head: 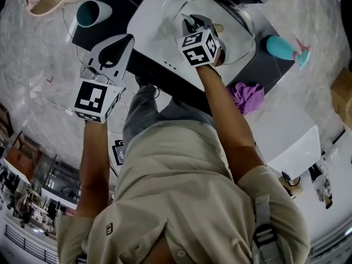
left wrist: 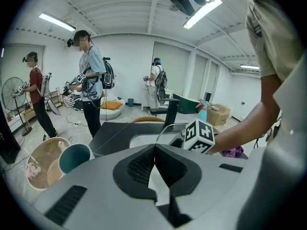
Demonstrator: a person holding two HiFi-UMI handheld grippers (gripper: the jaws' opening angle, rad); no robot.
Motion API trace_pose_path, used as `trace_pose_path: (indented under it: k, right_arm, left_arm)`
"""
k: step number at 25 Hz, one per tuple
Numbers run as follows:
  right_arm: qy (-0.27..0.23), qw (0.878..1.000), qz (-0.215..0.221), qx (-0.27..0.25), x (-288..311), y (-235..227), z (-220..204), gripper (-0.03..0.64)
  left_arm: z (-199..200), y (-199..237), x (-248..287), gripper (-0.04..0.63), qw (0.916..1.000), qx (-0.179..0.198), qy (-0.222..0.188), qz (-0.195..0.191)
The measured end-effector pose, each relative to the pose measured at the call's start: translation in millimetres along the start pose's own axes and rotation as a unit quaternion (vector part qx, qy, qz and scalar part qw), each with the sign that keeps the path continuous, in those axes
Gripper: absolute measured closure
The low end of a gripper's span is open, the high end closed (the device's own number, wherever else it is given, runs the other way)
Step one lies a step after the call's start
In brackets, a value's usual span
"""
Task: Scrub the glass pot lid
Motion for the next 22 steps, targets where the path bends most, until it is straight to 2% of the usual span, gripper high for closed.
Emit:
trace_pose_path:
  k: [4, 11, 17, 22]
  right_arm:
    - [0.016, 1.0, 0.019, -0.016, 9, 24, -13, 0.532]
    - [0.014, 1.0, 0.014, -0.016, 5, 16, -16, 0.531]
    - [0.003, 1.0, -0.012, -0.004, -7, -12, -11, 0.531]
    - [-0.013, 0.998, -0.056, 0.027, -29, -63, -8, 0.528]
  left_arm:
    - [0, -2, -1, 0.58, 1.0, 0.0, -0.001, 0.0]
    - [0, -6, -1, 0.58, 1.0, 0.003, 0.001, -0.002]
    - [2, -8, 2, 0.58, 0.9999, 0.008, 0.003, -0.008]
    - [11, -7, 10, 0.58, 0.9997, 0.017, 0.003, -0.017]
Point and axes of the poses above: the fingertips, and each gripper's own axes: x forward along the fingers, y to its left, z out of its top, the point moved 3 cm from there along -x, backward along the fingers, and after that the axes turned 8 degrees about y, right-handed, at the moved point
